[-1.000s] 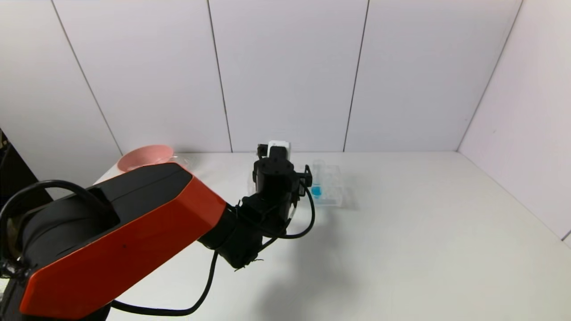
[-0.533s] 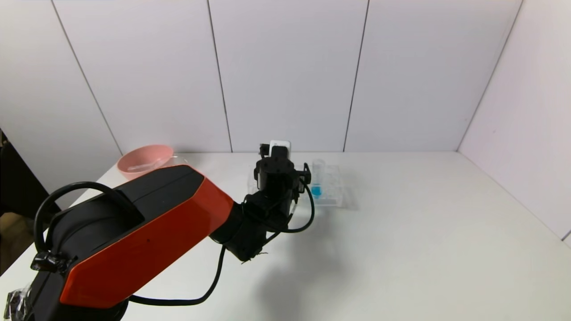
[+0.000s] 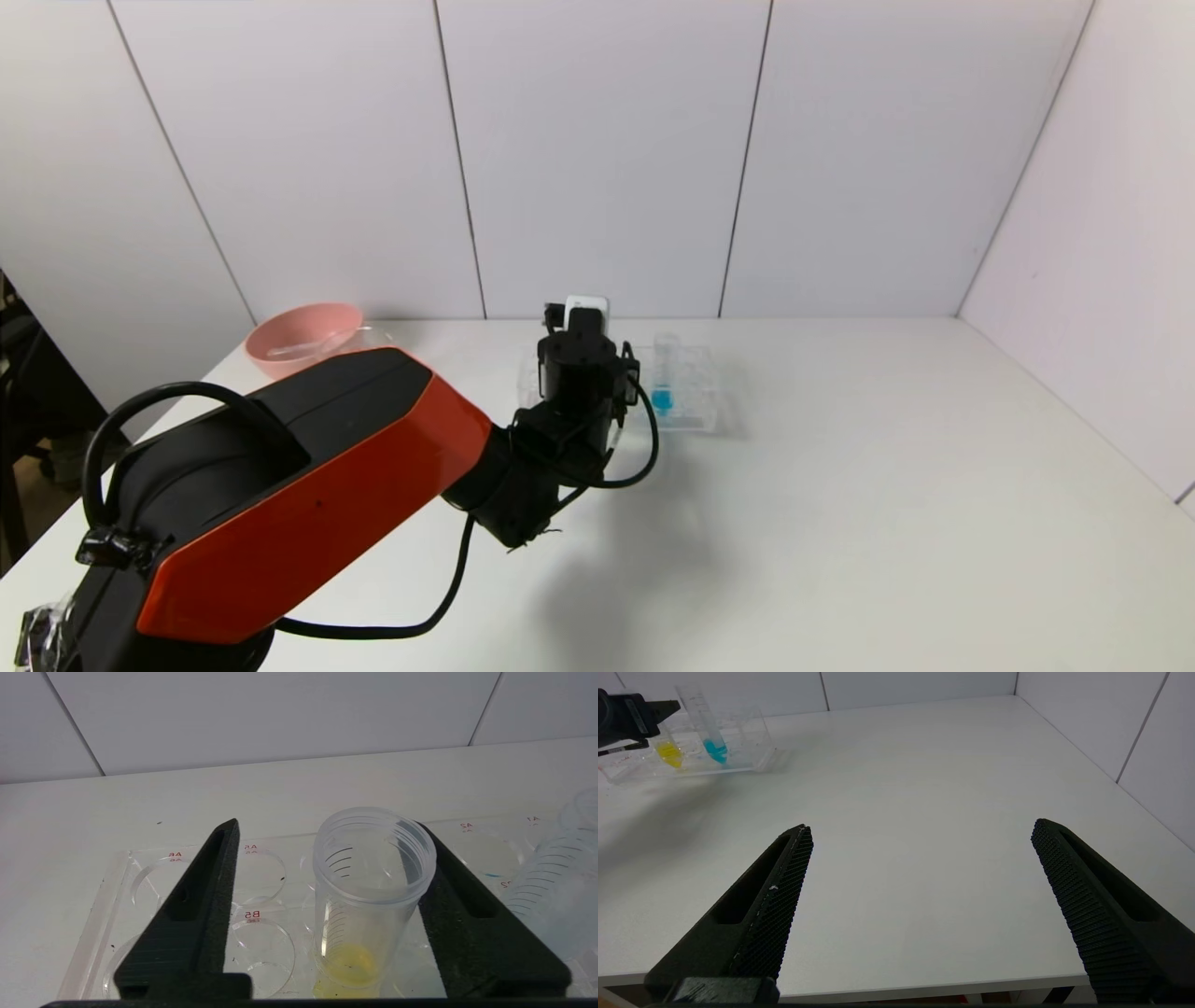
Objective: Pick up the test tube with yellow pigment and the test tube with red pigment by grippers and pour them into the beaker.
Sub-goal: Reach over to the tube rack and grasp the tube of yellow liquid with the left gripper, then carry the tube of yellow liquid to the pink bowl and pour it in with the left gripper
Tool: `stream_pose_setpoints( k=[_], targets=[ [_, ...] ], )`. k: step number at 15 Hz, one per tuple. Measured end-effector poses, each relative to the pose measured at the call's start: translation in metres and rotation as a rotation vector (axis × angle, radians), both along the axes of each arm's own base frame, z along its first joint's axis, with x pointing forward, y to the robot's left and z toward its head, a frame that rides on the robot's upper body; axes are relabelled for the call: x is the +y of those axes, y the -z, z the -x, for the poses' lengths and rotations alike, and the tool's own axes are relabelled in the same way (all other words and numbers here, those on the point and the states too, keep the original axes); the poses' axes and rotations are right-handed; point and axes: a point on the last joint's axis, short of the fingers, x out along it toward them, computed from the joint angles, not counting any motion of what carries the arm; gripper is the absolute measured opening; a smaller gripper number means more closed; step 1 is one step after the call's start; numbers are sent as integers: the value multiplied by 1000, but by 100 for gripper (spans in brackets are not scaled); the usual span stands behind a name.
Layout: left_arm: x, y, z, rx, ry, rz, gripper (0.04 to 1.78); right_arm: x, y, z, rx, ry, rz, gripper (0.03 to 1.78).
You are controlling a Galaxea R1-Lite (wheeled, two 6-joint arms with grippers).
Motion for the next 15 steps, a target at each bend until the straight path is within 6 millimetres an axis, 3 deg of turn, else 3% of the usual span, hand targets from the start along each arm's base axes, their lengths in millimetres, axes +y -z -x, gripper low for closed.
stream_pose_setpoints(
  k=[3,4,11,15],
  targets=[
    [-1,1,1,1,4,-1,57,0,0,0,0,0,0,171],
    [-1,1,1,1,5,0,50,0,0,0,0,0,0,171],
    [-3,-4,3,-5,7,3,50,0,0,0,0,0,0,171],
    [-6,-31,8,-45,18,9,50,0,0,0,0,0,0,171]
  ],
)
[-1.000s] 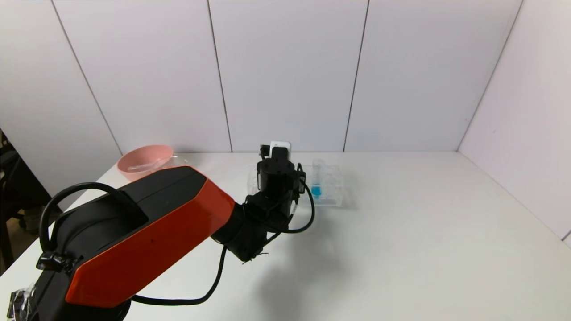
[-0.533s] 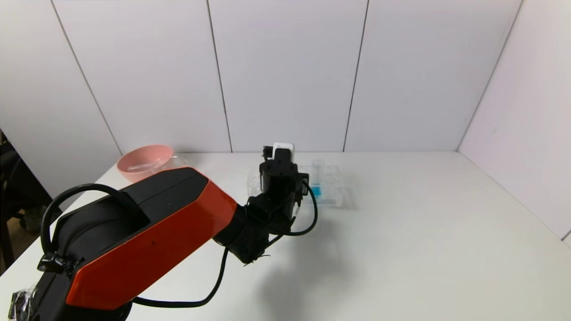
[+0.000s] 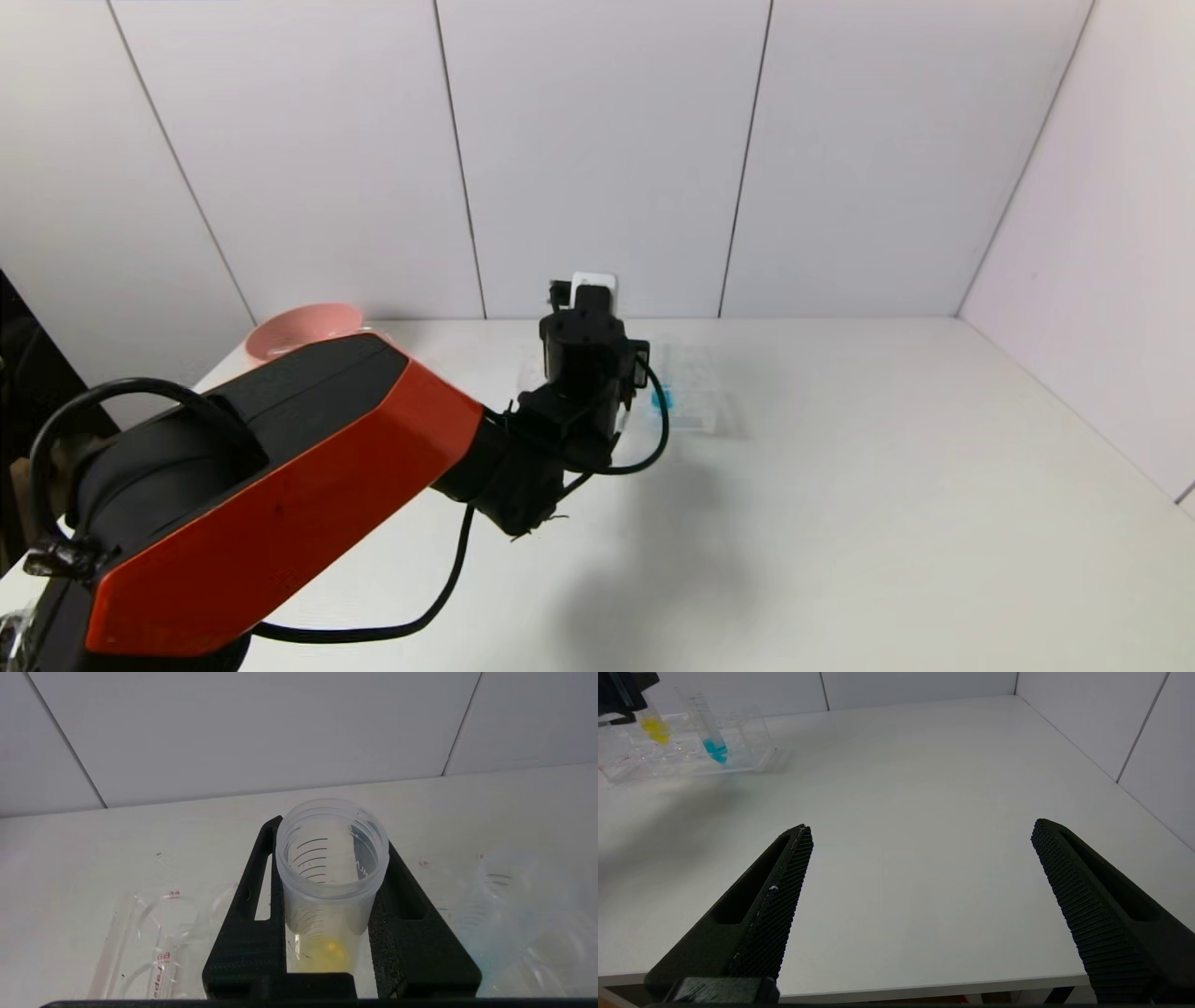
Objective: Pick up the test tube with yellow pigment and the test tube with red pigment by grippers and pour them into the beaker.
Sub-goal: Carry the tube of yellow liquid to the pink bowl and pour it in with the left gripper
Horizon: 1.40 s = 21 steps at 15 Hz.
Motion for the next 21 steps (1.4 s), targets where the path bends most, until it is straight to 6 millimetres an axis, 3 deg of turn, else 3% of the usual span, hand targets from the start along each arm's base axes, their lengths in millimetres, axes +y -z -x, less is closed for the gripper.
stream_pose_setpoints(
  k=[7,11,14,21],
  targets=[
    [6,-55,19,-46,21,35,50,0,0,0,0,0,0,171],
    [30,-69,41,-3,114,-8,50,0,0,0,0,0,1,171],
    [77,-83,56,52,234,-49,50,0,0,0,0,0,1,171],
    [237,-101,72,196,341,-144,50,0,0,0,0,0,0,171]
  ],
)
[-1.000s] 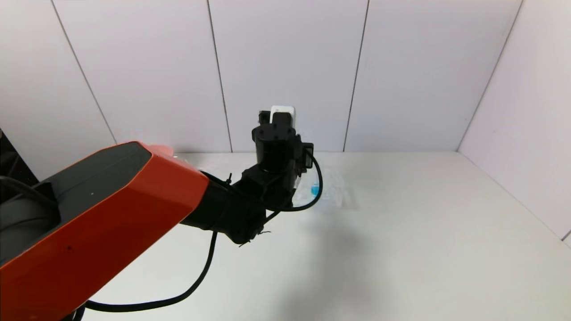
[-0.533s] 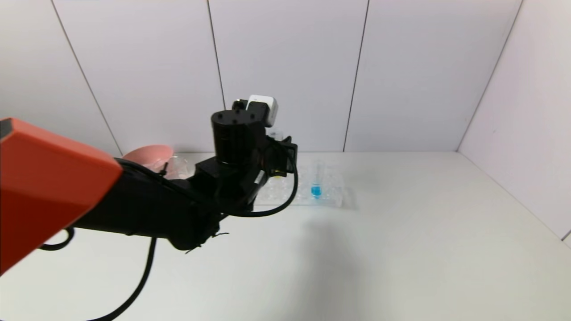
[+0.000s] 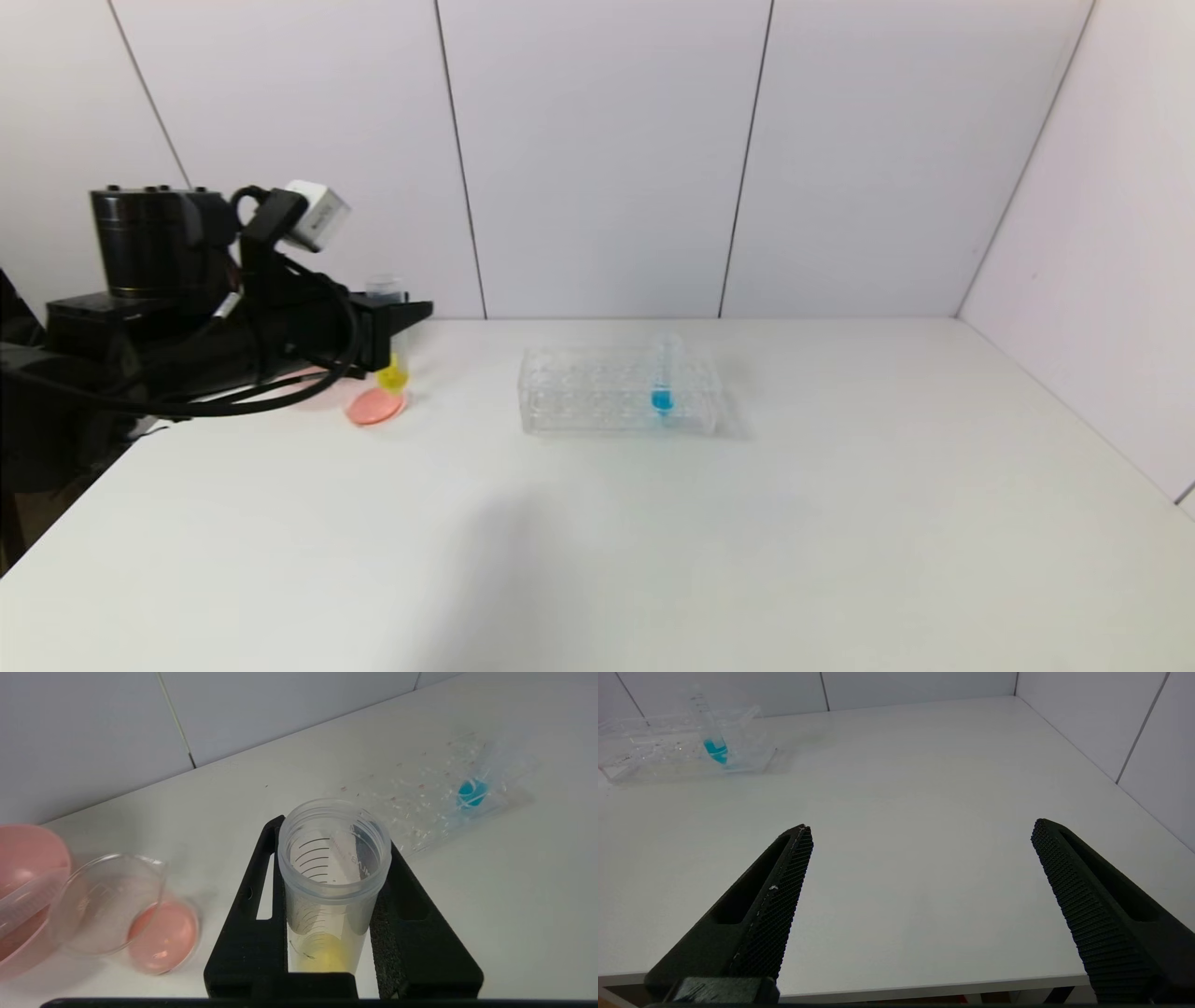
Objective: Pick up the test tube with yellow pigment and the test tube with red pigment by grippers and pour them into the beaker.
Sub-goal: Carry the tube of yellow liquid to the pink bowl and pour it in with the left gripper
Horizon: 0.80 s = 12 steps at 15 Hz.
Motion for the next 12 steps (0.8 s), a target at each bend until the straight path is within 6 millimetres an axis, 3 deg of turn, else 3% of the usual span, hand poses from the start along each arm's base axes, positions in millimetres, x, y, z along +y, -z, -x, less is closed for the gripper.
stream_pose_setpoints(
  k=[3,6,12],
  targets=[
    [59,1,11,21,23,-61,50,0,0,0,0,0,0,171],
    [99,0,16,30,57,-145,50,0,0,0,0,0,0,171],
    [131,-3,-13,116,86,-315,50,0,0,0,0,0,0,171]
  ],
)
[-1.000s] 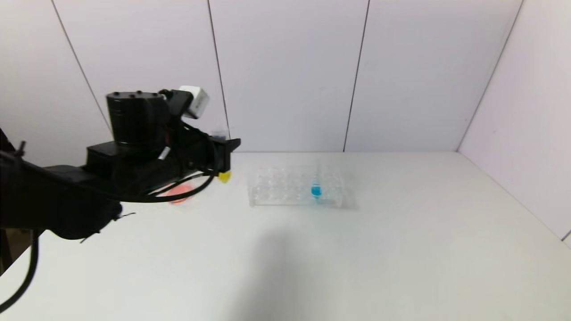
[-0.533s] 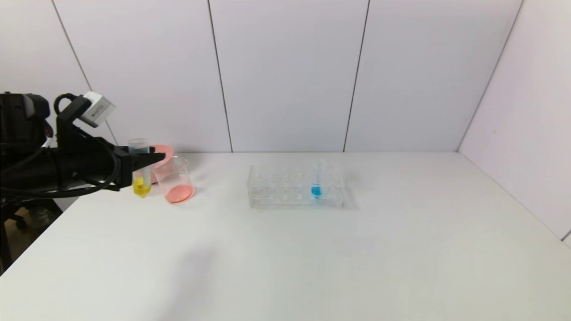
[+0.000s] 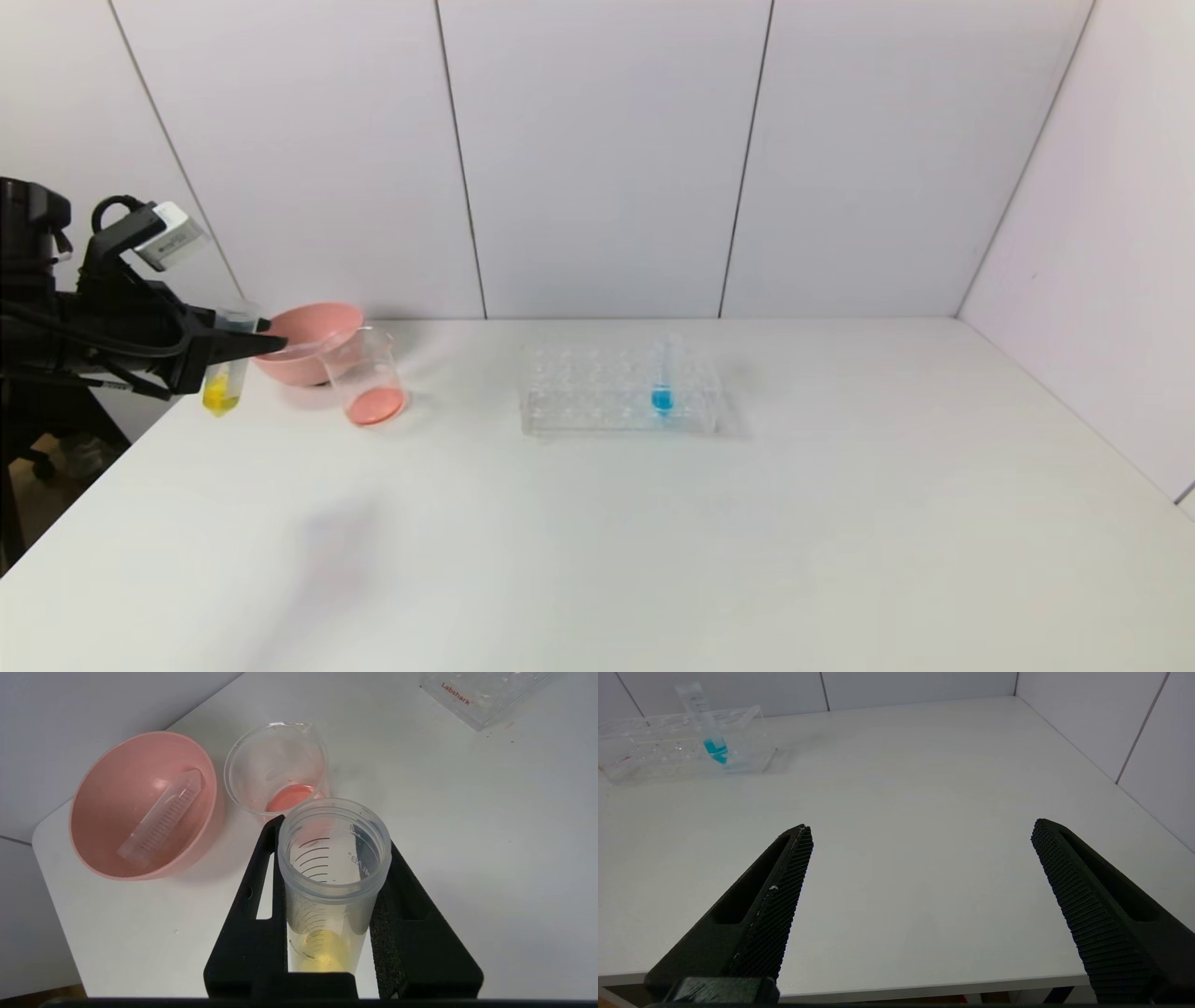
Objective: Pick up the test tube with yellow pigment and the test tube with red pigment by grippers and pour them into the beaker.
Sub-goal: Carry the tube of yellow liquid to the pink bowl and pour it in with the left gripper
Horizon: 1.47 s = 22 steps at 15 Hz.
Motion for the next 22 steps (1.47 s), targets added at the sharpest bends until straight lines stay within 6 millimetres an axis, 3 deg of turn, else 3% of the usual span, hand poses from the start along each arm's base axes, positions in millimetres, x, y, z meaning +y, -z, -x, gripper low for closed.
stream_pose_setpoints(
  k=[6,15,22],
  targets=[
    [12,-4,-42,65,23,-105,50,0,0,0,0,0,0,171],
    [-1,-20,-78,207,88,-294,50,0,0,0,0,0,-1,171],
    [-24,-9,-101,208,72,-505,50,0,0,0,0,0,0,171]
  ],
)
